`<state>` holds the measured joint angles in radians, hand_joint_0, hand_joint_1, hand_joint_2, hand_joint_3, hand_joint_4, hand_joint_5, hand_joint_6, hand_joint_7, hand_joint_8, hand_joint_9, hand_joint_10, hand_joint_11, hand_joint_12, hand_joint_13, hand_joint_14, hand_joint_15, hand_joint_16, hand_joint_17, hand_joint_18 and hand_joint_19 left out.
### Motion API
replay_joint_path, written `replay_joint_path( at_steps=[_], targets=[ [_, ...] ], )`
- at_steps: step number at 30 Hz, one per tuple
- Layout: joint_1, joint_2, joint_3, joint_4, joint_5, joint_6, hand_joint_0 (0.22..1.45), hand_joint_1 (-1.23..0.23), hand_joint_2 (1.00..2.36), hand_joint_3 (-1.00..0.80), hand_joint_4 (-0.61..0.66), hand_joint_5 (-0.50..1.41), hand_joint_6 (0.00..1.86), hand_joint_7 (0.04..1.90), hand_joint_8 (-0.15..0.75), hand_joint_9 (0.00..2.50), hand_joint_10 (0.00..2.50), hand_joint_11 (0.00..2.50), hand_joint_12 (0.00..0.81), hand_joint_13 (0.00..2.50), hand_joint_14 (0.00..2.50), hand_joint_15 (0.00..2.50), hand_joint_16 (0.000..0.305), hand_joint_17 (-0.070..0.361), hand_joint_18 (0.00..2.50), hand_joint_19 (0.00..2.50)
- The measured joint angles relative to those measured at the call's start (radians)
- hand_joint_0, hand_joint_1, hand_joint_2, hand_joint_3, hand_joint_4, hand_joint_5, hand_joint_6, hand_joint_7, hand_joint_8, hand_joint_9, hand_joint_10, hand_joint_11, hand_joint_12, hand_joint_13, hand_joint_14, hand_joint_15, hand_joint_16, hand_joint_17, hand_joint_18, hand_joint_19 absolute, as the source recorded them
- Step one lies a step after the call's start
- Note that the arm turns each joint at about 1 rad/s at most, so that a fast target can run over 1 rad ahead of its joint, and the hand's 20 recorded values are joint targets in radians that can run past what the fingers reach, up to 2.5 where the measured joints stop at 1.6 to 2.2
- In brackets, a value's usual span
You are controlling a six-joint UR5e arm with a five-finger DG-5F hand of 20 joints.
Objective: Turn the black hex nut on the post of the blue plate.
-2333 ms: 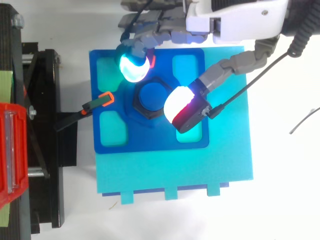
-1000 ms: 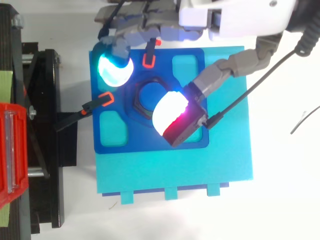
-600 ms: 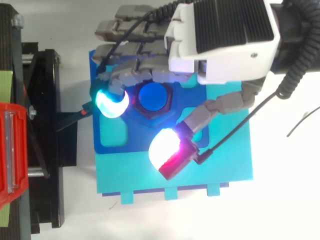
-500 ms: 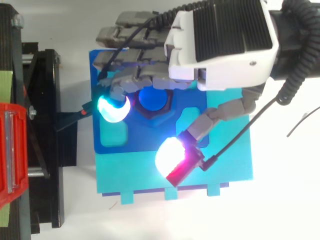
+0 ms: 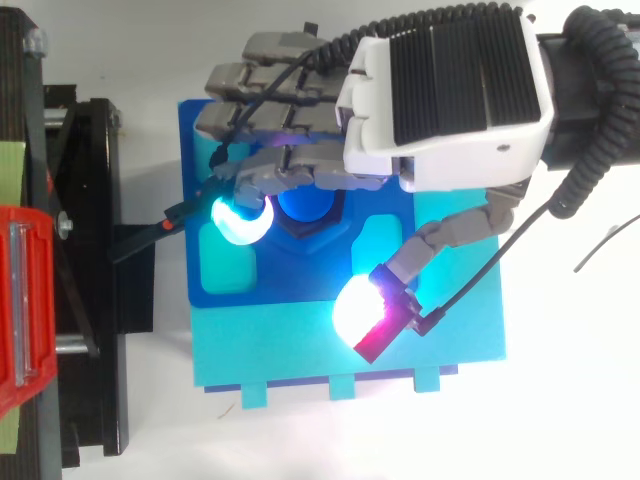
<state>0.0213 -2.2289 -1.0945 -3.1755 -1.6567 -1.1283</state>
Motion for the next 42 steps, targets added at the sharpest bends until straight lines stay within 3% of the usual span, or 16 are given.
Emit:
replay_joint_path(
  at_steps=[21,31,42],
  targets=[
    [0.0,-0.011,0.0,0.004,0.015,-0.098,0.51,-0.9,1.0,-0.5,0.11,-0.27,0.5,0.79,0.203,0.09,0.0,0.0,0.355,0.05,0.0,0.0,0.054,0.123,0.0,0.05],
    [-0.001,-0.012,-0.001,0.005,0.02,-0.147,0.53,-0.88,1.0,-0.5,0.13,-0.25,0.5,0.88,0.204,0.11,0.0,0.0,0.349,0.07,0.0,0.0,0.053,0.119,0.0,0.06],
    [-0.002,-0.011,-0.001,0.004,0.024,-0.154,0.55,-0.86,1.0,-0.5,0.16,-0.24,0.5,0.99,0.205,0.12,0.0,0.0,0.347,0.09,0.0,0.0,0.052,0.116,0.02,0.07]
  ],
)
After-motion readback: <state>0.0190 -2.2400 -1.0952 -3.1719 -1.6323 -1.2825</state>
